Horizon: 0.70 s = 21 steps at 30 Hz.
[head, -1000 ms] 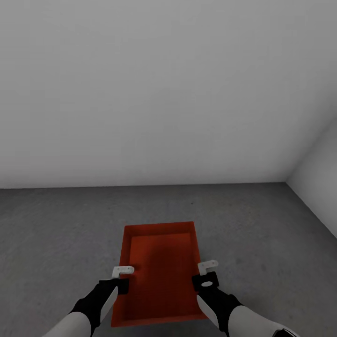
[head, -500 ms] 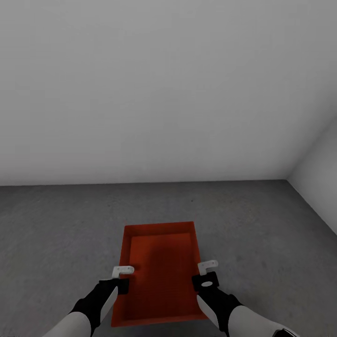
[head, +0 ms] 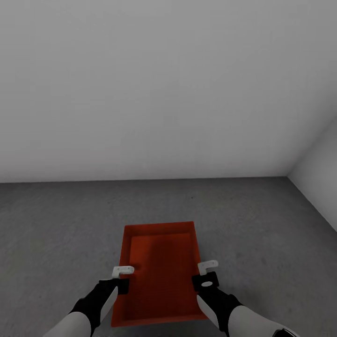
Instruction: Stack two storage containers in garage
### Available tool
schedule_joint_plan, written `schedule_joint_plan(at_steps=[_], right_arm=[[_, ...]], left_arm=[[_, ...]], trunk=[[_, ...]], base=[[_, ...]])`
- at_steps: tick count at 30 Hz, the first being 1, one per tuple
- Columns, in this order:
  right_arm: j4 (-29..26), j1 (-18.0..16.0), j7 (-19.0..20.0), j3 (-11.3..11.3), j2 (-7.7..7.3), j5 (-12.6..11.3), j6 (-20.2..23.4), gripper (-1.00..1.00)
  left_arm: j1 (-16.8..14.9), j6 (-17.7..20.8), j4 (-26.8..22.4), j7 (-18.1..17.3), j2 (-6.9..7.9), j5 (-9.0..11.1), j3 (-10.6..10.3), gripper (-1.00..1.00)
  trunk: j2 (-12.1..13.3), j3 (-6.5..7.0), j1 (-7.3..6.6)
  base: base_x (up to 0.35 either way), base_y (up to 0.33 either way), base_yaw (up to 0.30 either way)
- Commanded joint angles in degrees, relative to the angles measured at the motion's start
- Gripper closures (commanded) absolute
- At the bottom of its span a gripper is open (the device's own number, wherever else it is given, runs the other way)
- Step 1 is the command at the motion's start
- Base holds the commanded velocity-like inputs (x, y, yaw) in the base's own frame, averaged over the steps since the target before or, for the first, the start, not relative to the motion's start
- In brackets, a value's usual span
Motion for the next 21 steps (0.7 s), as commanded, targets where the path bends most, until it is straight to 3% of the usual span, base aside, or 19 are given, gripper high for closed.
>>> schedule_joint_plan(at_steps=[1,17,21], right_arm=[[-0.14,-0.03,0.57,0.25,0.50,-1.15,0.37,1.00],[-0.14,-0.03,0.57,0.25,0.50,-1.15,0.37,1.00],[-0.14,-0.03,0.57,0.25,0.50,-1.15,0.37,1.00]], left_arm=[[-0.01,0.31,-0.23,0.26,-0.06,-0.16,0.17,1.00],[-0.02,0.31,-0.25,0.26,-0.06,-0.16,0.17,1.00],[-0.01,0.31,-0.25,0.26,-0.06,-0.16,0.10,1.00]], trunk=[[-0.02,-0.13,-0.01],[-0.02,-1.36,-0.01],[-1.62,-2.20,0.87]], base=[[0.000,0.000,0.000],[0.000,0.000,0.000],[0.000,0.000,0.000]])
